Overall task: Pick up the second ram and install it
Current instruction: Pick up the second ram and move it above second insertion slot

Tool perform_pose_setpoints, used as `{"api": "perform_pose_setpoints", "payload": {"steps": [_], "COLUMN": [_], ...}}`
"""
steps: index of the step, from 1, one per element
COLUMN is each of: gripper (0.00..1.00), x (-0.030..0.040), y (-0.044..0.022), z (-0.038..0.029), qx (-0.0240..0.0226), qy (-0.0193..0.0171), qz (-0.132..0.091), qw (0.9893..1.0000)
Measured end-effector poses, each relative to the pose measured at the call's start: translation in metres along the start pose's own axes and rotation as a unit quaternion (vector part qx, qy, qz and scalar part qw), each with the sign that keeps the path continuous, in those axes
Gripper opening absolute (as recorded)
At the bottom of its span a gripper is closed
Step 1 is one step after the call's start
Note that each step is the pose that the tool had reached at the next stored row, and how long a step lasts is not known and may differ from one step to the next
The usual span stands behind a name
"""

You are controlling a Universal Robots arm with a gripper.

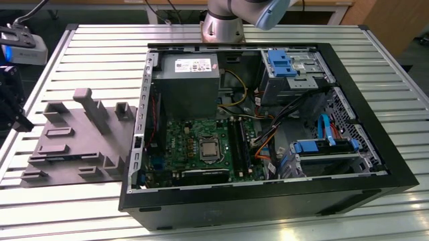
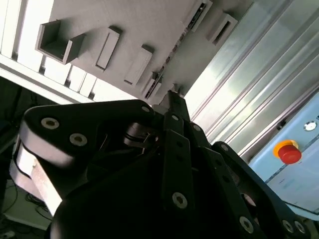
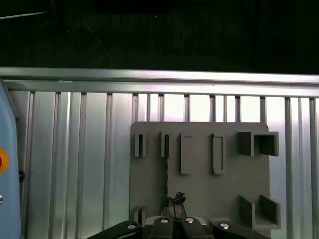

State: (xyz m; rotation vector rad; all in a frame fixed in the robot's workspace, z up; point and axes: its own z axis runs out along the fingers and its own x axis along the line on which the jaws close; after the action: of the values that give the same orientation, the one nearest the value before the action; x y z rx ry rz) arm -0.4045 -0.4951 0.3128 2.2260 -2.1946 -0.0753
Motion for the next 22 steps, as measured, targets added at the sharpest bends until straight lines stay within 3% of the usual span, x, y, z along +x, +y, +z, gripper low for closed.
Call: {"api": "perform_pose_setpoints", "payload": {"steps": [6, 12, 22], "gripper": [0.11, 0.11, 0.11], "x": [0.0, 0.0, 0.0004], "y": [0.0, -0.0004, -0.001], "z": [0.0002, 0.0027, 0.0165], "qx": [-0.001, -0.0011, -0.001], "qy": [0.0019, 0.0019, 0.0019], "qz": [-0.043, -0.043, -0.042], "qw": [0.9991, 0.9991, 0.9991]}}
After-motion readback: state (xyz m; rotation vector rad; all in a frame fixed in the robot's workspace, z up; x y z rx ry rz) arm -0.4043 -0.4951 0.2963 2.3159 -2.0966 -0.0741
